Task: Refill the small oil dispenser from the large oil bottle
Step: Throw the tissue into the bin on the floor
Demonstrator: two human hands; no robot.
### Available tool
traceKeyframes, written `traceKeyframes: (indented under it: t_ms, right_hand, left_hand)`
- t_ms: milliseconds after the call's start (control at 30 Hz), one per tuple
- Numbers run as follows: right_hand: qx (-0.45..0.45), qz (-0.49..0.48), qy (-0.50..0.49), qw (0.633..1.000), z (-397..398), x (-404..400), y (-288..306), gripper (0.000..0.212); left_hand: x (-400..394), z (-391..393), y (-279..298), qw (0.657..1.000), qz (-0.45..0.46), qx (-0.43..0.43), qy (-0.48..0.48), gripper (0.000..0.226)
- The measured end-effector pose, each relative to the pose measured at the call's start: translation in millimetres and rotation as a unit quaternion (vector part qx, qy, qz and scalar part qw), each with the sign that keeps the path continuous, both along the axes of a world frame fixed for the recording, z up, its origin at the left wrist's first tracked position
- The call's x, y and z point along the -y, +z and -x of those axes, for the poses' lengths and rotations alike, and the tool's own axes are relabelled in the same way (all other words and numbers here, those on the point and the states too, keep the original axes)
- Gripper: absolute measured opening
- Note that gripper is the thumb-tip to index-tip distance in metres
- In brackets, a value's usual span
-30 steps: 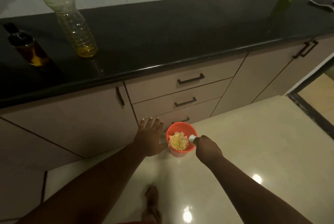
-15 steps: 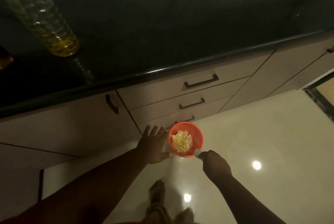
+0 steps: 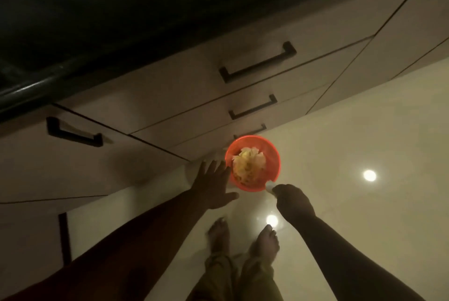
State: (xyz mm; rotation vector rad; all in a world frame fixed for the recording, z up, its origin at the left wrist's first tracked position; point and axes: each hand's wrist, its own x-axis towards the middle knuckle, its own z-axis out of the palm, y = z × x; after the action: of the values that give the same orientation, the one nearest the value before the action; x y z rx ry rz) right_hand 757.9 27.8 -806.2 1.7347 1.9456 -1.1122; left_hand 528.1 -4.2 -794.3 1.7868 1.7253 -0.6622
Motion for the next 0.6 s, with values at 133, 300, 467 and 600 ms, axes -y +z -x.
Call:
traceKeyframes:
  t_ms: [133,300,467,600]
  right_hand:
    - [-0.006,0.003,-0.025,1.0,7,-23,-34,0.044]
    - [-0.043,0.018,-0.086,0.995,26,-46,-72,0.036]
    - [-0.045,0.034,-0.11,0.992,39,-59,-109,0.037]
    - [-0.064,0.035,-0.107,0.992,46,-66,-130,0.041]
  left_hand:
    - [-21,-15,-28,1.0,-0.009,0.012,0.002,0.092]
    - [-39,-11,-65,1.0,0.003,0.014,0.023,0.089]
    - [-37,-5,-97,0.999,0.006,0.01,0.053,0.087]
    - [-39,-8,-109,0.997,0.007,0.014,0.076,0.087]
